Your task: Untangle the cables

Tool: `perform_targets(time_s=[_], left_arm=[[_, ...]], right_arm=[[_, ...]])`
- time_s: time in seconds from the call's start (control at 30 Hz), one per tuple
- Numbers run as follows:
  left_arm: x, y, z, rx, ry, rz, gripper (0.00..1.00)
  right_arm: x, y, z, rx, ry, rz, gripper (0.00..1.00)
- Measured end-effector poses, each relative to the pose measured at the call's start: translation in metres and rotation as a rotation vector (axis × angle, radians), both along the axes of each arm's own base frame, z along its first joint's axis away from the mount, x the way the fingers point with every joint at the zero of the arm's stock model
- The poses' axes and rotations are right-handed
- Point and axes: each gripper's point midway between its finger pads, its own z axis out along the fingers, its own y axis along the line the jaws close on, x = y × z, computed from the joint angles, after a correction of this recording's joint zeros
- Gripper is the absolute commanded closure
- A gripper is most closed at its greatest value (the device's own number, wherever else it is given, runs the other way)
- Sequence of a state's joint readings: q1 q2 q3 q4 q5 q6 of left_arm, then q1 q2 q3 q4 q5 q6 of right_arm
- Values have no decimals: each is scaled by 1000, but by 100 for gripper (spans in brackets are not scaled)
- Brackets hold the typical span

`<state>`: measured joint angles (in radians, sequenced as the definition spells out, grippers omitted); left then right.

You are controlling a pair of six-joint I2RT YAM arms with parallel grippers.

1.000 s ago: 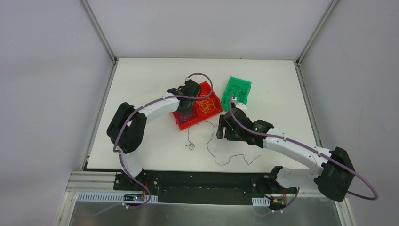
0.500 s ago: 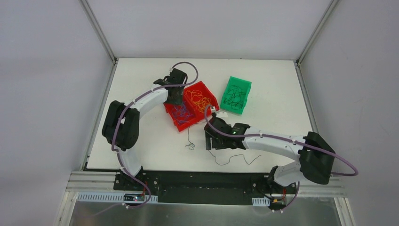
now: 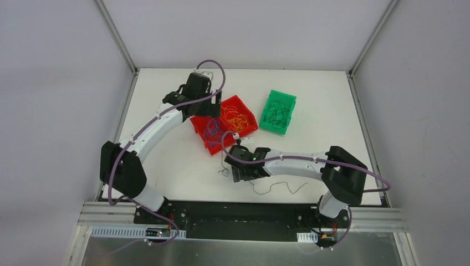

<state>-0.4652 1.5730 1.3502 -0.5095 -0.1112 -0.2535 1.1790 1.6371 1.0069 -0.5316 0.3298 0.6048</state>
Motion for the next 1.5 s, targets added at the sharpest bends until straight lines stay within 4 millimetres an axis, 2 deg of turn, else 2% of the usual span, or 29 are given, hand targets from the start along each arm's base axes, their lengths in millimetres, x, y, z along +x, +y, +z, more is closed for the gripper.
perform_targets(time_s=[0.03, 0.1, 0.2, 0.33, 0.4, 0.57, 0.7, 0.83, 1.03, 1.13, 1.2, 1.27, 1.37, 1.4, 1.47, 1.5], left_arm=[[-2, -1, 9, -17, -17, -6, 10], [-6, -4, 21, -47, -40, -20, 3], [-13, -4, 43, -87, -83, -35, 1], [-29, -1, 69, -132, -141, -52, 1], [-37, 2, 79, -150, -166, -59, 1], [-56, 8, 105, -197, -235, -74, 1], [-67, 12, 114, -215, -261, -82, 1], [-77, 17, 116, -218, -273, -83, 1], [-88, 28, 119, -200, -304, -78, 1], [-95, 37, 122, -181, -331, -67, 1], [-101, 45, 125, -167, -353, -57, 1], [-105, 51, 128, -154, -373, -51, 1], [-110, 58, 132, -139, -397, -42, 1], [-110, 60, 132, -133, -402, -39, 1], [-111, 62, 130, -123, -403, -38, 1], [-112, 63, 128, -117, -401, -37, 1]], right_arm=[[3, 4, 1, 2, -5, -3, 22], [7, 15, 2, 18, -11, -9, 15], [11, 25, 3, 55, -16, -20, 8], [16, 35, 1, 132, 0, -55, 4], [19, 31, -5, 167, 15, -95, 2], [29, 35, 4, 366, 34, -188, 1], [35, 44, 9, 483, 45, -236, 1], [32, 59, 11, 525, 77, -220, 1], [32, 89, 11, 408, 90, -166, 4], [36, 96, 11, 281, 50, -139, 13], [37, 92, 8, 195, 28, -128, 23], [37, 83, 2, 101, 11, -114, 34], [33, 58, -9, -32, 6, -103, 48], [32, 53, -11, -60, 4, -101, 55], [33, 43, -9, -106, -16, -94, 76], [33, 38, -9, -134, -25, -87, 94]])
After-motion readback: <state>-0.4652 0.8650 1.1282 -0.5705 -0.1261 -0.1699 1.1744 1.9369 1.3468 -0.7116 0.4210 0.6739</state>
